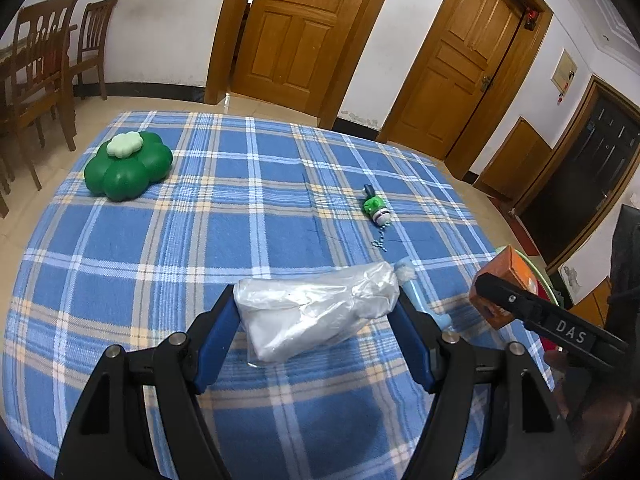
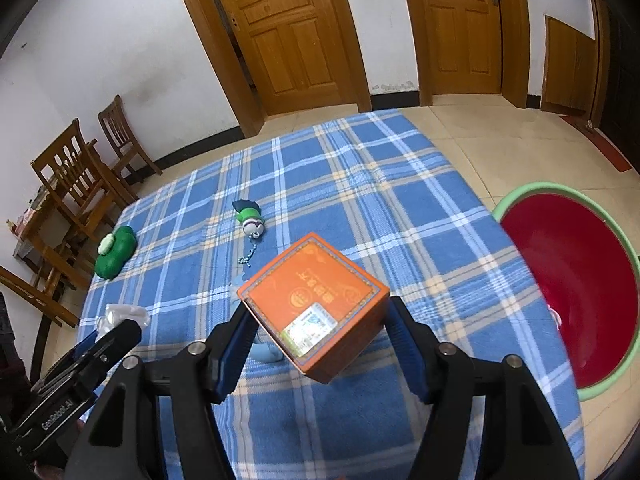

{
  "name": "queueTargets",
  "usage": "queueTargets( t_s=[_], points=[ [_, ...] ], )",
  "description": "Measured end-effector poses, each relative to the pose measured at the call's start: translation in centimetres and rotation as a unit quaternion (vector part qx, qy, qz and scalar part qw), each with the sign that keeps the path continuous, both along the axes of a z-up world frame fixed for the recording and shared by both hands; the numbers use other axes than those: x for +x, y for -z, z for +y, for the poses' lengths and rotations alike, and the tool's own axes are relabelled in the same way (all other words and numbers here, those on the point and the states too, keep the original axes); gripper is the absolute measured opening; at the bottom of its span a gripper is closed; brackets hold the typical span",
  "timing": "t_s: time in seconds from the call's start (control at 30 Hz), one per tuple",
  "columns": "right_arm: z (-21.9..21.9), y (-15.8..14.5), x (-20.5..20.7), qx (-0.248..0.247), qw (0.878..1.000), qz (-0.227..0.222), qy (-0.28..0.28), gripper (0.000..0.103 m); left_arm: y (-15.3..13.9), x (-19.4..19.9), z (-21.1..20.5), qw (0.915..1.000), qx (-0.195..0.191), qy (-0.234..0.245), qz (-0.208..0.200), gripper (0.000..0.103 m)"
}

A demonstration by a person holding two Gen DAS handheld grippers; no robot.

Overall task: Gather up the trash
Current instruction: 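Carry the plastic bag in the left gripper and orange box in the right gripper to the bucket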

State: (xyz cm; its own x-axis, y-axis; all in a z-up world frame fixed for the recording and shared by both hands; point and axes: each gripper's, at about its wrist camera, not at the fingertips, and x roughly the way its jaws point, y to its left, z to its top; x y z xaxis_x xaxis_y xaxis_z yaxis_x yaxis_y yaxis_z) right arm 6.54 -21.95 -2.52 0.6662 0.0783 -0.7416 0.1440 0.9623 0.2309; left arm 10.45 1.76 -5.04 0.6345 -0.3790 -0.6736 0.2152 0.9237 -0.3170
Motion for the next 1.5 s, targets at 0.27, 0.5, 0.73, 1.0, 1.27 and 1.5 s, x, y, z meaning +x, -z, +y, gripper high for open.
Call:
queueTargets(
  t_s=[0.27, 0.5, 0.73, 1.0, 1.27, 1.5],
  points=[
    [-2.9, -1.4, -2.1, 0.011, 1.000, -0.017, 0.017, 0.067, -1.7, -0.9, -2.3, 0.9999, 0.007, 0.015, -0.006, 0.073],
    [-5.7, -2.0, -3.9, 0.027, 0.998, -0.026, 0.040, 0.067, -2.9, -1.7, -4.4, 0.9995, 0.011, 0.030, -0.010, 0.073],
    [-8.4, -2.7, -5.5, 0.040, 0.996, -0.040, 0.070, 0.067, -3.7, -2.0, -6.3, 0.9987, 0.016, 0.049, -0.006, 0.073],
    [-11.6, -2.8, -7.4, 0.051, 0.991, -0.046, 0.115, 0.068, -4.1, -2.2, -8.9, 0.9970, 0.016, 0.076, 0.003, 0.073],
    [-14.7, -2.5, -9.2, 0.060, 0.984, -0.043, 0.162, 0.068, -4.9, -2.3, -11.7, 0.9945, 0.015, 0.104, 0.001, 0.073],
    [-17.3, -2.0, -10.4, 0.069, 0.978, -0.041, 0.192, 0.068, -5.8, -2.1, -14.4, 0.9919, 0.024, 0.125, -0.002, 0.073]
  ],
)
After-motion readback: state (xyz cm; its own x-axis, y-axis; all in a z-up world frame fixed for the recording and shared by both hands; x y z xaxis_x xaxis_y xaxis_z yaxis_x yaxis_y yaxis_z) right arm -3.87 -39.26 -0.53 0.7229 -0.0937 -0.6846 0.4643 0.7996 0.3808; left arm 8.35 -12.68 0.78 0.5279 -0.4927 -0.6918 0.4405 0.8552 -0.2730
